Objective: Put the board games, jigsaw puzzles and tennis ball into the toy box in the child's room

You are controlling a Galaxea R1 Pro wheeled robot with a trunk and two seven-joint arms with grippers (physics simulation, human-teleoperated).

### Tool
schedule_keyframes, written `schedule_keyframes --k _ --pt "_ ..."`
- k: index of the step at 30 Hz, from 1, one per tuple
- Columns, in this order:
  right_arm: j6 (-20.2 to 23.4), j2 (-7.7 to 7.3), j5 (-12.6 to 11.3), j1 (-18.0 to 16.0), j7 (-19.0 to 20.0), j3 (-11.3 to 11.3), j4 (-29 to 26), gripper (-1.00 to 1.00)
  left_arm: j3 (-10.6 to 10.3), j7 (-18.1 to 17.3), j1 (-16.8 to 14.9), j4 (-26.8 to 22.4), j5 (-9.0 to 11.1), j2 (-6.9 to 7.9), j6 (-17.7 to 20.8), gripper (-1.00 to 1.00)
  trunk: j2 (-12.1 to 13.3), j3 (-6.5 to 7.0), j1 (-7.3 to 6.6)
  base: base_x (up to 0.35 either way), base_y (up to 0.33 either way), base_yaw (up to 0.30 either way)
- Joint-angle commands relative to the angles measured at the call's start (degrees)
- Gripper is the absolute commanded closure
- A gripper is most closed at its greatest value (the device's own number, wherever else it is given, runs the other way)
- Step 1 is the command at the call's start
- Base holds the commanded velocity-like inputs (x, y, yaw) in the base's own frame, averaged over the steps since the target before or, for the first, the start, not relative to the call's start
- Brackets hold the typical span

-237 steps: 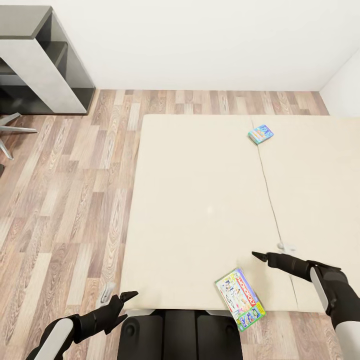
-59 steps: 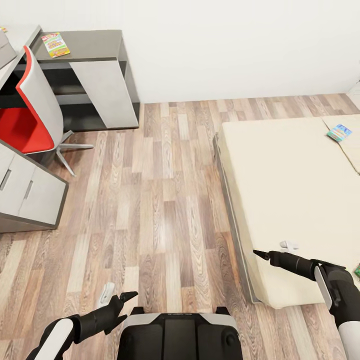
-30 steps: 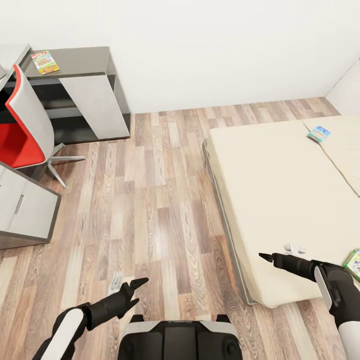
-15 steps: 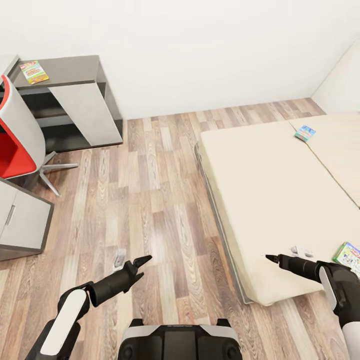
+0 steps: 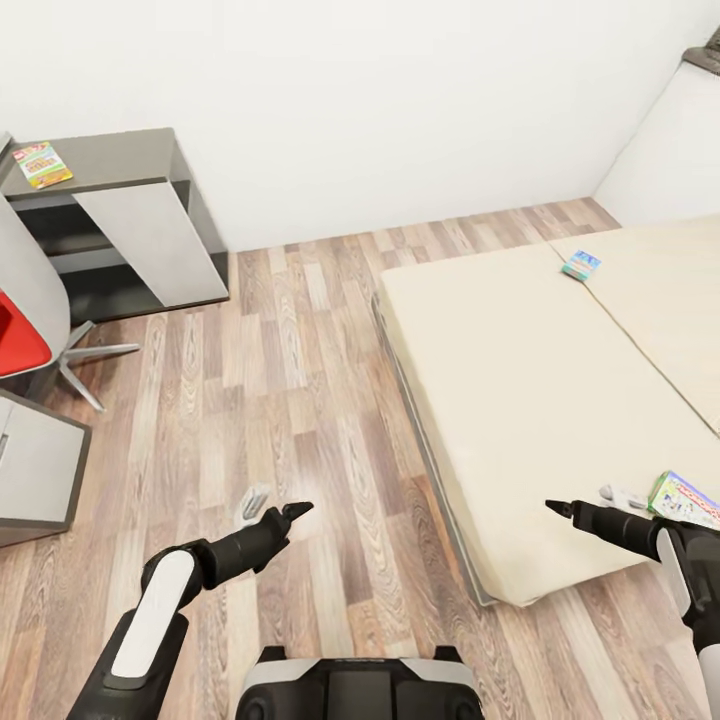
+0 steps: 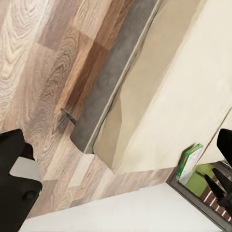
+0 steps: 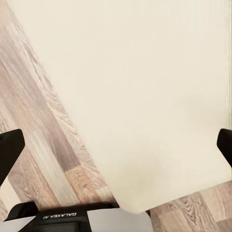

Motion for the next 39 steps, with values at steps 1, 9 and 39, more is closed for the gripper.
schedule_keyframes --k 1,9,39 --pt "0.58 -0.04 -0.02 -0.05 0.23 -0.2 -0.45 -1.0 0.14 3.47 -0.22 -0.38 0.64 -0.66 0.29 -1.0 -0.09 0.02 0.04 0.0 0.0 -0.137" --pt "1.58 -0.17 0.01 -0.05 0.26 -0.41 -1.56 -1.0 0.14 13.06 -0.74 -0.69 0.74 -3.09 0.3 -1.0 -0.09 0.72 0.04 0.0 0.0 -0.138" --pt "2.19 -0.24 0.2 -0.05 0.21 -0.45 -2.18 -1.0 0.58 17.78 -1.07 0.46 0.71 -4.23 -0.04 -1.0 -0.09 3.37 0.04 0.0 0.0 -0.135"
